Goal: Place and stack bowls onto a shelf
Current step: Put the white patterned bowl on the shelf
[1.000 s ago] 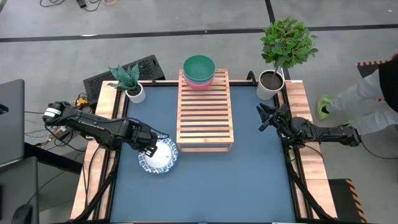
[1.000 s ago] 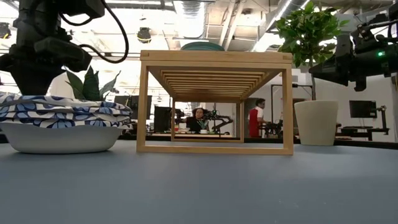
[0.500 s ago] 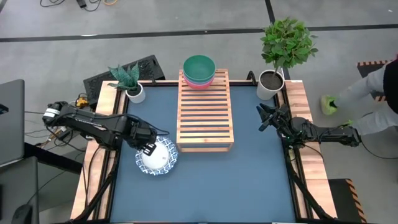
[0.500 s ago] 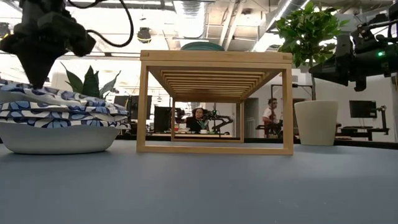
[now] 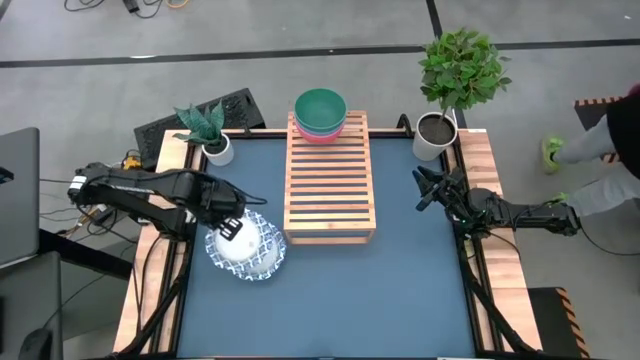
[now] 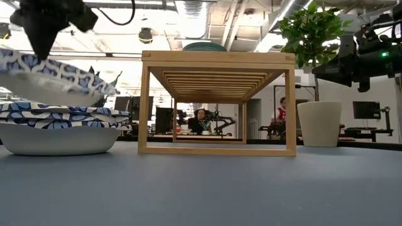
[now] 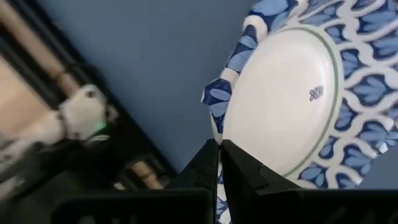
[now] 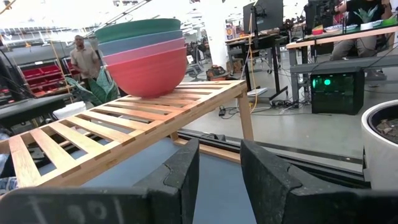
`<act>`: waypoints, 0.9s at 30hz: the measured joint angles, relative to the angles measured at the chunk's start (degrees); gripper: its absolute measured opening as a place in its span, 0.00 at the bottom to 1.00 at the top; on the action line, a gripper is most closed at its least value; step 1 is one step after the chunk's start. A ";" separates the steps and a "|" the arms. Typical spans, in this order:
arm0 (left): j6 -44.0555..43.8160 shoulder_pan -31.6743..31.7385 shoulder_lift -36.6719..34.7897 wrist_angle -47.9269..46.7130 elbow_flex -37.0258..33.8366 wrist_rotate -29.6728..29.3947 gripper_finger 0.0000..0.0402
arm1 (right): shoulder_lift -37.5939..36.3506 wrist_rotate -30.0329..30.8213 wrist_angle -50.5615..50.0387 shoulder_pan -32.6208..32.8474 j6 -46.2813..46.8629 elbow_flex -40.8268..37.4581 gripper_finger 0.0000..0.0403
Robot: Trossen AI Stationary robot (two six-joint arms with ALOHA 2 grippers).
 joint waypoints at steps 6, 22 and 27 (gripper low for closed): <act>1.94 1.96 0.00 -4.22 9.96 -6.74 0.00 | 0.02 0.00 0.00 0.00 0.00 0.00 0.36; 19.06 14.34 0.38 11.75 28.48 -20.40 0.00 | 0.01 0.02 0.00 -0.02 0.00 0.00 0.36; 26.84 19.83 4.06 23.29 28.48 -11.41 0.00 | 0.02 0.02 -0.02 -0.02 -0.05 0.00 0.36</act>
